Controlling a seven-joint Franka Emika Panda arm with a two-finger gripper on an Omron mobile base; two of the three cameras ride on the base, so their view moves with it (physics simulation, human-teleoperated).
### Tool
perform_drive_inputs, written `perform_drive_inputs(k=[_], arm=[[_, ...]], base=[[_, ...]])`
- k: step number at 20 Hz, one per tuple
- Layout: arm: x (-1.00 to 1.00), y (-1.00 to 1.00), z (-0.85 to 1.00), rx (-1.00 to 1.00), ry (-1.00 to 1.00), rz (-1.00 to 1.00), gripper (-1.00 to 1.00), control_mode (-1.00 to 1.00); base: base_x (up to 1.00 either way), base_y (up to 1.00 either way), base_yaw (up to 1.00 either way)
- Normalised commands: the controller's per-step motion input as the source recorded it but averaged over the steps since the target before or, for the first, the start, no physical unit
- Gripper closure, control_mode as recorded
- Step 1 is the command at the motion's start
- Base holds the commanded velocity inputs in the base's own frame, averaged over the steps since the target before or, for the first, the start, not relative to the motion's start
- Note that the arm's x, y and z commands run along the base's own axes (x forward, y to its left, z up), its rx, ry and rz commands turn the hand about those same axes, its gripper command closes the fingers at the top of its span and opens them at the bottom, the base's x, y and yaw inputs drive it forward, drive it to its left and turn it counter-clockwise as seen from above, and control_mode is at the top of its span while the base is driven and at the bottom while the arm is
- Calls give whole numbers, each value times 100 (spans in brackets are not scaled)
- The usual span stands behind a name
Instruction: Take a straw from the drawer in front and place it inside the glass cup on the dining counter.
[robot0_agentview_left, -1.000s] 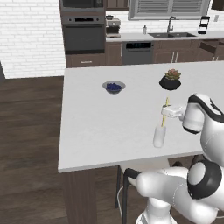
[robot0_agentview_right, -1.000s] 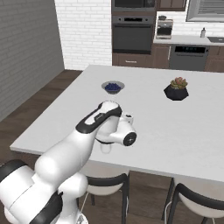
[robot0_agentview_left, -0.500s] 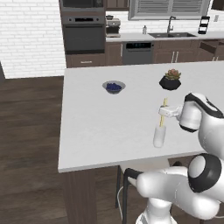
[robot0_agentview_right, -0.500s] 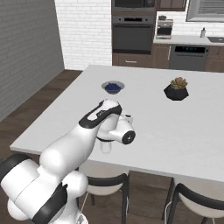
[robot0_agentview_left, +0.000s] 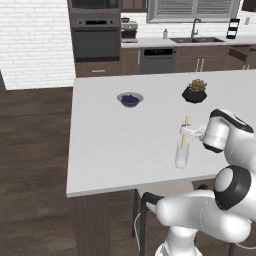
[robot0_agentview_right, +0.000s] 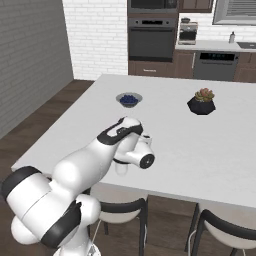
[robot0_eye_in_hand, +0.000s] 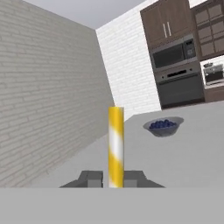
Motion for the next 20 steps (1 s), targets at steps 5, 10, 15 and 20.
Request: perform_drive_inputs(k=[5,10,15,20], arm=[[0,0,-25,0,0,0,100,-100],[-31,-3,-20,0,0,0,100,-100],[-35,0,-2,-1,0,0,-100,-100],[-4,0,4,0,0,0,-100,-100]], base=[[0,0,0],[0,0,0],[0,0,0],[0,0,0]])
